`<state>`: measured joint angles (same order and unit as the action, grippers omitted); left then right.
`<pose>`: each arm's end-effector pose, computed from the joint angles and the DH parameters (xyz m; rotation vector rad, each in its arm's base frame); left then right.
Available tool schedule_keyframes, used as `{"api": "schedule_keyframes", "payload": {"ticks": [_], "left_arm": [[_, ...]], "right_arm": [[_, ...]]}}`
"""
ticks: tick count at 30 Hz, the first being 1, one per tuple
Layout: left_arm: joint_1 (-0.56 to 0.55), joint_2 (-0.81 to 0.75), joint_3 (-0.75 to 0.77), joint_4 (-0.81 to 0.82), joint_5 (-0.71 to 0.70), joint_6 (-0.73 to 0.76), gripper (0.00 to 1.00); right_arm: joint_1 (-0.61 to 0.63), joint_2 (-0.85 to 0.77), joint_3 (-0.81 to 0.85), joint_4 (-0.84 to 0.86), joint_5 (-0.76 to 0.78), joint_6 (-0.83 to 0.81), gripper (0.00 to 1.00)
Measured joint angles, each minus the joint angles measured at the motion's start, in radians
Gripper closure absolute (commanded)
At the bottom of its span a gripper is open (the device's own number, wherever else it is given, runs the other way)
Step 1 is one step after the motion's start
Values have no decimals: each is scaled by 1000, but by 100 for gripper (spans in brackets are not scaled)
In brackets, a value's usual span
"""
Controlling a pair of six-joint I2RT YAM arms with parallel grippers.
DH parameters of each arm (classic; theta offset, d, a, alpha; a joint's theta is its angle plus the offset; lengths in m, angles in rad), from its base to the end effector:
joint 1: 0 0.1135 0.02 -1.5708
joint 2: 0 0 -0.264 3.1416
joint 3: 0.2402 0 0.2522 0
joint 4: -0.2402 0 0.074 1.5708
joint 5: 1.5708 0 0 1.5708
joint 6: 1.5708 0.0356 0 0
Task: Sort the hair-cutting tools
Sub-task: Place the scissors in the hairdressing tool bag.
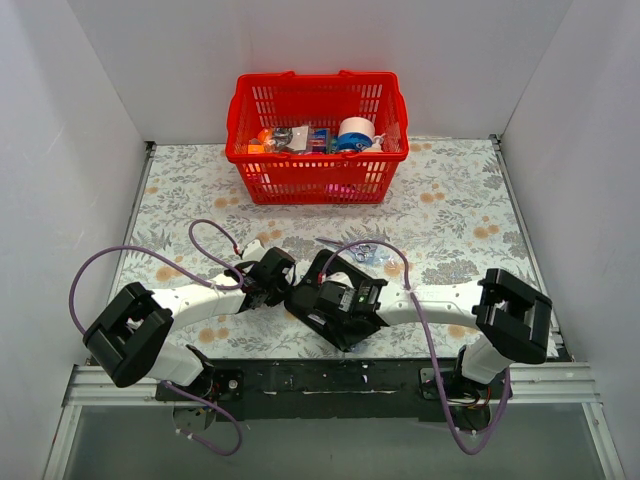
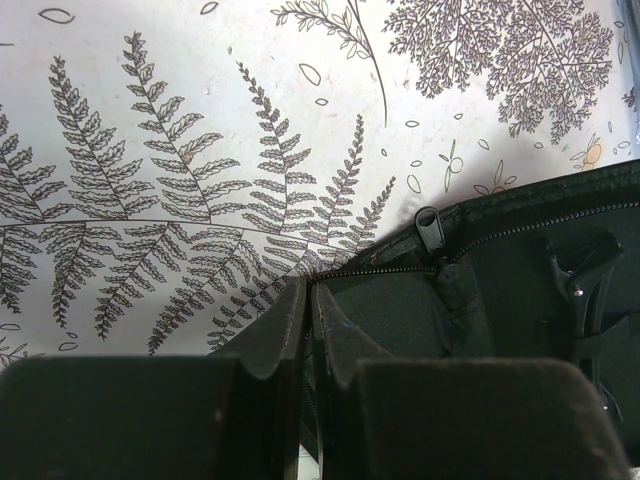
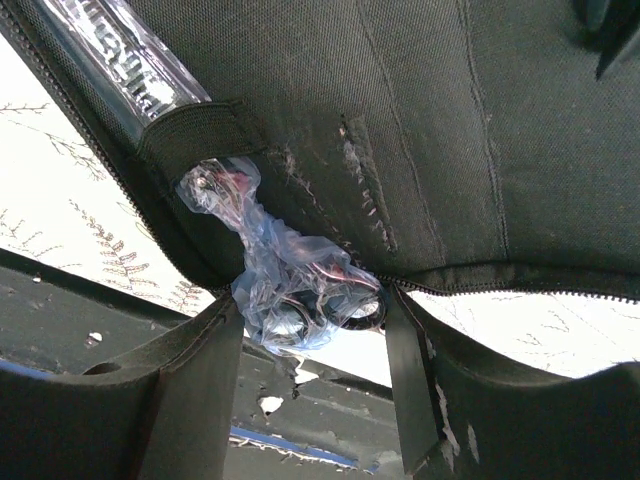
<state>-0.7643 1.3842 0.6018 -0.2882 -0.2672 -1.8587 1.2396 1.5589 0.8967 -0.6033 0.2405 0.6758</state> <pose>0.1790 -0.1586 0.1477 -1.4852 2.2594 -0.5741 0.0989 0.2616 0.1706 -0.7203 2.6721 0.1558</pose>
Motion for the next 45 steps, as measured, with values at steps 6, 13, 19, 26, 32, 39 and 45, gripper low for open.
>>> {"api": "schedule_keyframes", "payload": {"ticks": [6, 13, 19, 26, 32, 39, 45], "left_arm": [[-4, 2, 0, 1, -6, 3, 100], [-4, 6, 3, 0, -6, 6, 100], [-4, 7, 4, 0, -6, 7, 100], [-8, 7, 4, 1, -11, 6, 100], [-11, 8, 4, 1, -16, 6, 100], [-19, 10, 4, 1, -26, 3, 100], [-23, 9, 4, 1, -34, 3, 100]], "right_arm": [[-23, 42, 50, -46, -25, -39, 73], [-27, 42, 51, -47, -28, -49, 55], [-37, 26, 42, -46, 4, -71, 43], [-46, -21, 11, -19, 27, -77, 34], [-53, -72, -24, 118, 41, -71, 26], [-54, -113, -62, 219, 37, -74, 25], [-54, -138, -114, 209, 40, -67, 25]]}}
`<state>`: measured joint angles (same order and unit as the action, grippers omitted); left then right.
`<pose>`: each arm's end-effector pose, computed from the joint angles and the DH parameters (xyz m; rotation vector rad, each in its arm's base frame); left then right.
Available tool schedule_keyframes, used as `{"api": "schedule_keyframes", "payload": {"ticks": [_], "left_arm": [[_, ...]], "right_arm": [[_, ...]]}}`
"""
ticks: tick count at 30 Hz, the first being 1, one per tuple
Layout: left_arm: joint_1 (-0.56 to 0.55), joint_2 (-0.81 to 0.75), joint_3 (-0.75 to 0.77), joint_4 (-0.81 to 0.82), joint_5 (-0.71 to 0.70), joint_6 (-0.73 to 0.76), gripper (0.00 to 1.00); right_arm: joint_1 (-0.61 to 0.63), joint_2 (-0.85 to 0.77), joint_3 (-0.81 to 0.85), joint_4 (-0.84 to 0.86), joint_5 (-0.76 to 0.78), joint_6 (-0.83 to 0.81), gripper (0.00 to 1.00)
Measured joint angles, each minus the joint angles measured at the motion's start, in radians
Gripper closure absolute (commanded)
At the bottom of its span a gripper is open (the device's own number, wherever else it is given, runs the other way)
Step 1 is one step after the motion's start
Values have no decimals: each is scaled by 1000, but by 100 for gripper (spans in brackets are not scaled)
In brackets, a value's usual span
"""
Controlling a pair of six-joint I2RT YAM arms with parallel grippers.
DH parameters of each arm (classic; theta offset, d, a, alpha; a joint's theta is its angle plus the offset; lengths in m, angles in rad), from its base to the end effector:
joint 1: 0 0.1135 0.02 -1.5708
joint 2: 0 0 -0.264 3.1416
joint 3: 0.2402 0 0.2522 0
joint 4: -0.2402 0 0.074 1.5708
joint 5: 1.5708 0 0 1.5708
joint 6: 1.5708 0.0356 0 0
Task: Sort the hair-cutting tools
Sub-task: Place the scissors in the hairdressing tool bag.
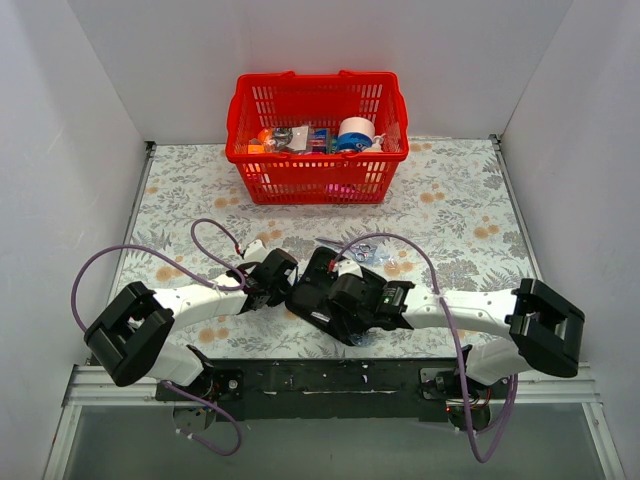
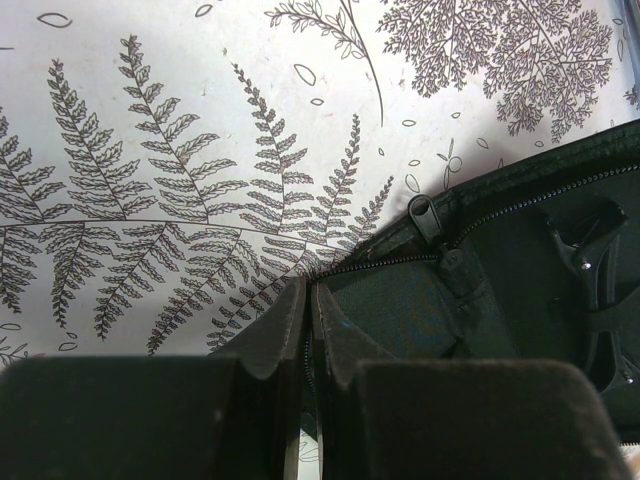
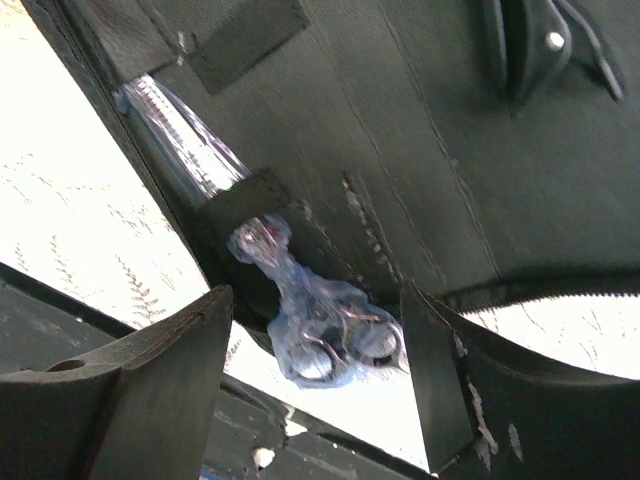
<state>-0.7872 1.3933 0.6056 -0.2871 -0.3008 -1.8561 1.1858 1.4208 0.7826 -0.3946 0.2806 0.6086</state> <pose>0.1770 -0.1627 0.1471 -1.4527 2.2525 -0.5572 0.1100 0.2451 0.1839 -0.6363 2.4952 0.3277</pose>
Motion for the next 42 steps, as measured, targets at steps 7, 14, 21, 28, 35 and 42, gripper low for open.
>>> {"api": "schedule_keyframes", "payload": {"ticks": [7, 14, 21, 28, 35, 42], "left_arm": [[-2, 5, 4, -2, -4, 0, 100], [-9, 11, 10, -9, -14, -1, 100], [-15, 11, 11, -11, -24, -5, 100], [-19, 10, 11, -11, -29, -8, 100], [-19, 11, 11, -11, -30, -8, 100], [-20, 13, 11, -12, -31, -7, 100]], "right_arm": [[0, -118, -71, -40, 13, 40, 22], [-1, -156, -119, -50, 7, 45, 13], [-1, -155, -130, -37, -3, 11, 11], [-1, -119, -129, -18, -45, -35, 11], [-2, -98, -124, -14, -72, -61, 18], [-6, -98, -124, -20, -75, -66, 40]]}}
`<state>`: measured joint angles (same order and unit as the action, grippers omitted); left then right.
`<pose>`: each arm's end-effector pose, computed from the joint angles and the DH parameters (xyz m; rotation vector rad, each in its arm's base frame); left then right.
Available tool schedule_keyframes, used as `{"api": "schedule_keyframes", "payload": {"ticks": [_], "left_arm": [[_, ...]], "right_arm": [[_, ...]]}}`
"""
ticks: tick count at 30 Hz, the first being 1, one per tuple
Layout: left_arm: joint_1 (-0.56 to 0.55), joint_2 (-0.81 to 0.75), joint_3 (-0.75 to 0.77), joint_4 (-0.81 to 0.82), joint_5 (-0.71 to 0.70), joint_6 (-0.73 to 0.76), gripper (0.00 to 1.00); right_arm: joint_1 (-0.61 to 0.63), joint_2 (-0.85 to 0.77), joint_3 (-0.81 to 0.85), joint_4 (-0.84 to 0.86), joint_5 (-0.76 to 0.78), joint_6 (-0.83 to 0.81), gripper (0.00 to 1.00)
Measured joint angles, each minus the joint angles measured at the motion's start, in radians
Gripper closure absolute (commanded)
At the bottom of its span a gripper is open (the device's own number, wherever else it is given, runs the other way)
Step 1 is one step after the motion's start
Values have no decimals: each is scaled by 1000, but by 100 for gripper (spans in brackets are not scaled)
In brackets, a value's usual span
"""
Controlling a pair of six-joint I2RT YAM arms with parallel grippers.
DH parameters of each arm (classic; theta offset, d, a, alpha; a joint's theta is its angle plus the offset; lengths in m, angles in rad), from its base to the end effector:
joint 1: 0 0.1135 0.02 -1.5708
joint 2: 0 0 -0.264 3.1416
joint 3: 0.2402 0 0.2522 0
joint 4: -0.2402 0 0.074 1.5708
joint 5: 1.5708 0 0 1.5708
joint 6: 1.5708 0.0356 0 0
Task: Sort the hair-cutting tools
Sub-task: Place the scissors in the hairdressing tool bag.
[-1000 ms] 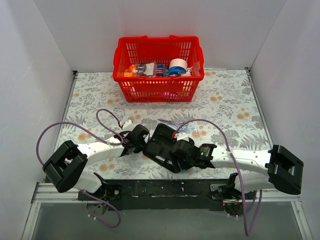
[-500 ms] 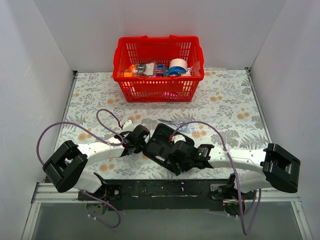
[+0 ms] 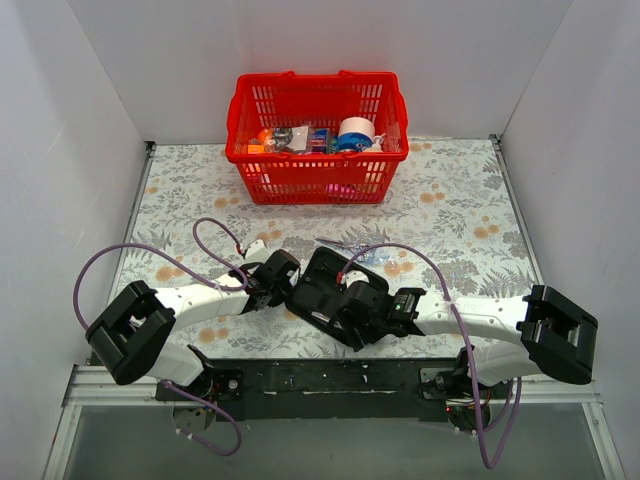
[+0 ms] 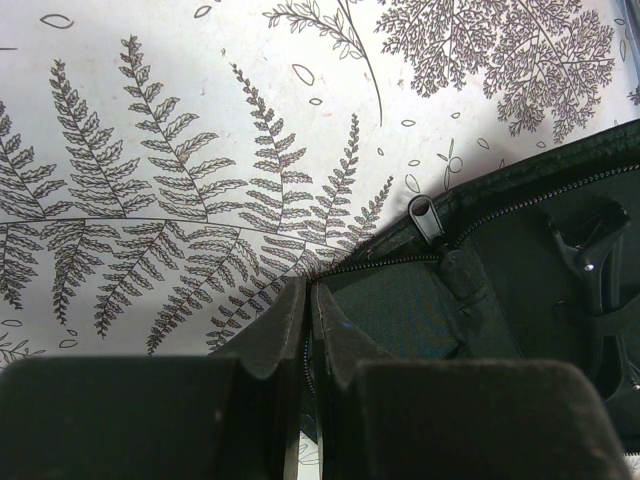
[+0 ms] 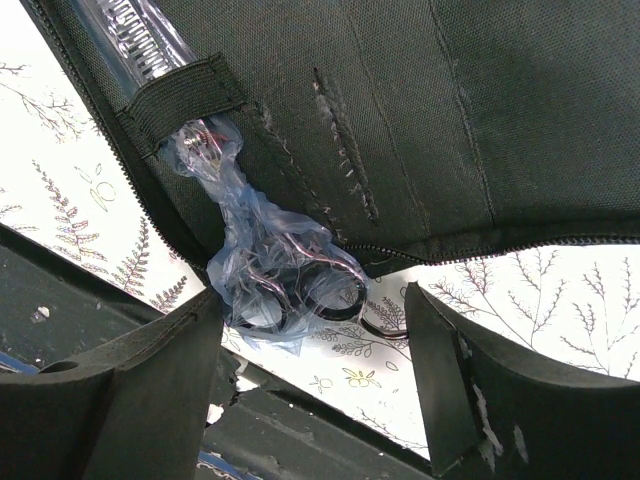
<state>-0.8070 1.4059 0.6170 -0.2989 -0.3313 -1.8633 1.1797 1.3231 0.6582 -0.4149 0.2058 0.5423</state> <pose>0.1756 -0.1667 0.1470 -1.4360 2.2438 -0.5336 0.0968 0.2158 0.1695 -0.7653 2.5383 0.3253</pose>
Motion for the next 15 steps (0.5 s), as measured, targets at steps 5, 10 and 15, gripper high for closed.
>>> {"api": "schedule_keyframes", "payload": {"ticks": [5, 10, 15], "left_arm": [[0, 0, 0, 0, 0, 0, 100], [0, 0, 0, 0, 0, 0, 100], [0, 1, 0, 0, 1, -1, 100]], "right_arm": [[0, 0, 6, -7, 0, -2, 58], [0, 4, 34, -40, 2, -19, 69], [0, 39, 73, -64, -4, -45, 79]]}}
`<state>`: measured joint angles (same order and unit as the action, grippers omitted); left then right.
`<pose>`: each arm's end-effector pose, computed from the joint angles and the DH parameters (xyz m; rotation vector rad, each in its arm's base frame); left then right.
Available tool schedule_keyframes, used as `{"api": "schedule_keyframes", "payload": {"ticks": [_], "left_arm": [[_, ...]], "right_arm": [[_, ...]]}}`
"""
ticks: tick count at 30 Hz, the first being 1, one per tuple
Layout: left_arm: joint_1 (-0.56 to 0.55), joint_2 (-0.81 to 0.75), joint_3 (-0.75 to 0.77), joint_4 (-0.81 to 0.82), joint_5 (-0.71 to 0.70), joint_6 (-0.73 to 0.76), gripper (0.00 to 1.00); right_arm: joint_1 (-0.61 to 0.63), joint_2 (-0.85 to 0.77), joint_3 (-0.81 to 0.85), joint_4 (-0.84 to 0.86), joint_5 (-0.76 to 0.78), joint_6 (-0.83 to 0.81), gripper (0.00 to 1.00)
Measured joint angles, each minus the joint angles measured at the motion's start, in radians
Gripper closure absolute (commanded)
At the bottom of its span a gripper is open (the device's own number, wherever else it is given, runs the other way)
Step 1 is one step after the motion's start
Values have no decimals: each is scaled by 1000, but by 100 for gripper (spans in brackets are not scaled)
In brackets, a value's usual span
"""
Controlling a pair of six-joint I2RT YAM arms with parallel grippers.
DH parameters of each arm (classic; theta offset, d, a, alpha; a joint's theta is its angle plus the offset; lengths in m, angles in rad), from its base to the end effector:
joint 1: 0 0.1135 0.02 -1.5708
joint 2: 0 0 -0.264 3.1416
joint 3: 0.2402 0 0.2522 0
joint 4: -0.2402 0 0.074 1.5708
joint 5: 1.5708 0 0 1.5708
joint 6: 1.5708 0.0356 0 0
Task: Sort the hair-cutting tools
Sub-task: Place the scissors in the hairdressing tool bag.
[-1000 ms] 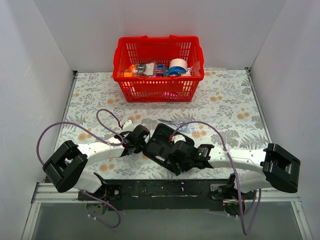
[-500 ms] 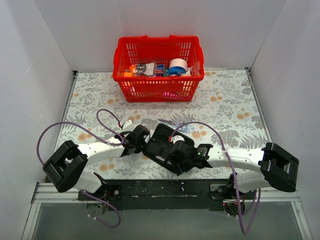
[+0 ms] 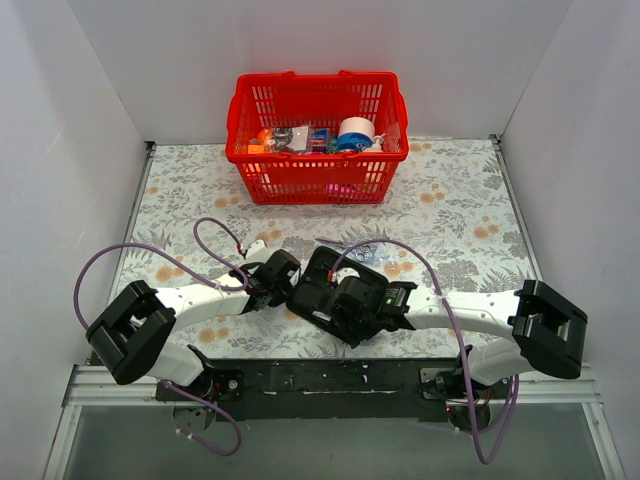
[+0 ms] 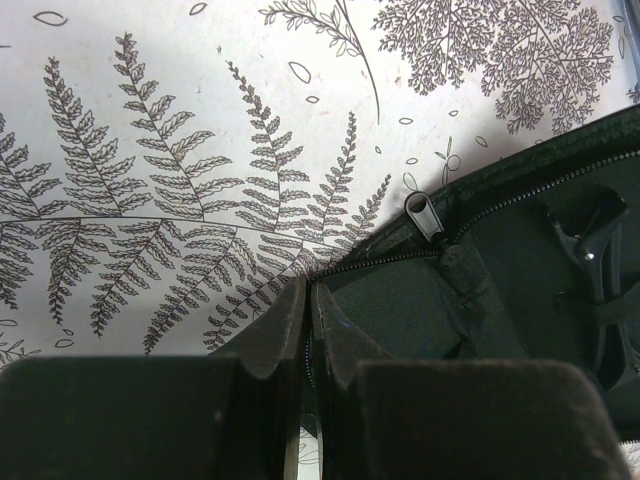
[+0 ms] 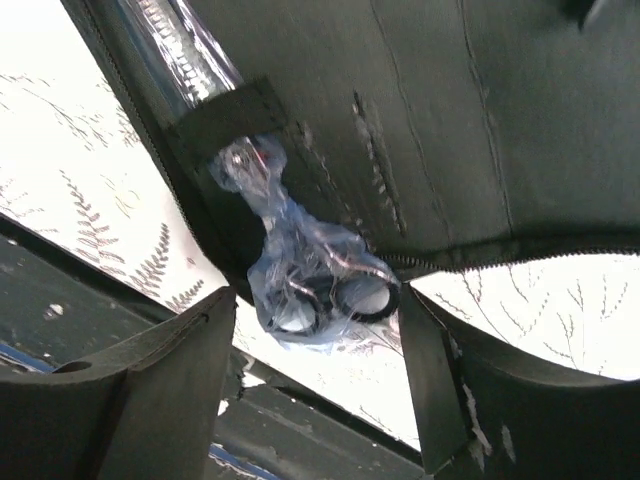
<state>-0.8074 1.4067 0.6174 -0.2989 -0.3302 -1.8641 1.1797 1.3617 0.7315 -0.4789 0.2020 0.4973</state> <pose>0.1756 -0.1668 0.1469 -1.4367 2.2449 -0.5340 0.1007 0.2256 0.1784 -0.8339 2.5386 0.2859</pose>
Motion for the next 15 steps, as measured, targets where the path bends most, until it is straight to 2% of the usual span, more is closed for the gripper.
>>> {"api": "schedule_keyframes", "payload": {"ticks": [5, 15], "left_arm": [[-2, 3, 2, 1, 0, 0, 100], [-6, 5, 3, 1, -5, 1, 100]], "right_arm": [[-2, 60, 64, 3, -6, -31, 88], [-2, 113, 105, -13, -26, -60, 95]]}}
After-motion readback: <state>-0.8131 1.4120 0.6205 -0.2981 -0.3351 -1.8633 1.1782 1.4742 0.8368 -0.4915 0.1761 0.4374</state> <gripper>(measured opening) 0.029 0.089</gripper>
